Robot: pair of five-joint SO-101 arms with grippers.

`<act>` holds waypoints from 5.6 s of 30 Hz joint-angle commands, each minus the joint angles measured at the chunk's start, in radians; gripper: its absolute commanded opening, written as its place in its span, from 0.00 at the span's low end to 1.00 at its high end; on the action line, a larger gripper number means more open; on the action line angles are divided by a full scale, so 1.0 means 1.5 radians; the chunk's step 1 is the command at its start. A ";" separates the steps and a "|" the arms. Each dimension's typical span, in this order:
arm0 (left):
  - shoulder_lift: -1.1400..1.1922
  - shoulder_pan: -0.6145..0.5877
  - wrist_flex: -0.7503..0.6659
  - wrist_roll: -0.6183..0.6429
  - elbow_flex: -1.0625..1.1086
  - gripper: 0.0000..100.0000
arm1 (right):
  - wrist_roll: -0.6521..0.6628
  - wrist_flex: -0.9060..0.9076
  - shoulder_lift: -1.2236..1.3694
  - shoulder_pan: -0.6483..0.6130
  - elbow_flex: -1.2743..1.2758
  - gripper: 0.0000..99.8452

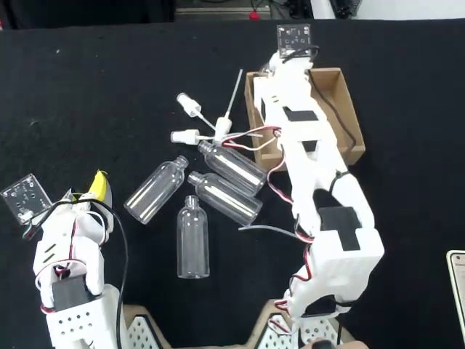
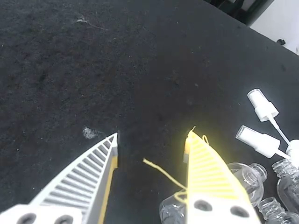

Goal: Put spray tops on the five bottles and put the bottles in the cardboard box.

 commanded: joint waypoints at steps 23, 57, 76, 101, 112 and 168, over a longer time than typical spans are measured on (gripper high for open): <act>-0.006 -0.004 -0.014 0.003 -0.009 0.23 | 0.095 0.003 0.048 -0.003 -0.072 0.09; -0.006 -0.004 -0.014 0.003 -0.009 0.23 | 0.095 0.004 0.047 -0.032 -0.038 0.26; -0.006 -0.008 -0.034 0.003 -0.006 0.23 | 0.081 0.094 0.008 -0.028 -0.041 0.26; -0.006 -0.005 -0.036 0.003 -0.006 0.23 | 0.027 0.420 -0.216 0.002 -0.035 0.26; -0.006 -0.005 -0.035 0.003 -0.006 0.23 | 0.234 0.761 -0.304 -0.098 -0.081 0.25; -0.006 -0.004 -0.037 0.003 -0.008 0.23 | 0.722 1.027 0.326 -0.136 -0.720 0.25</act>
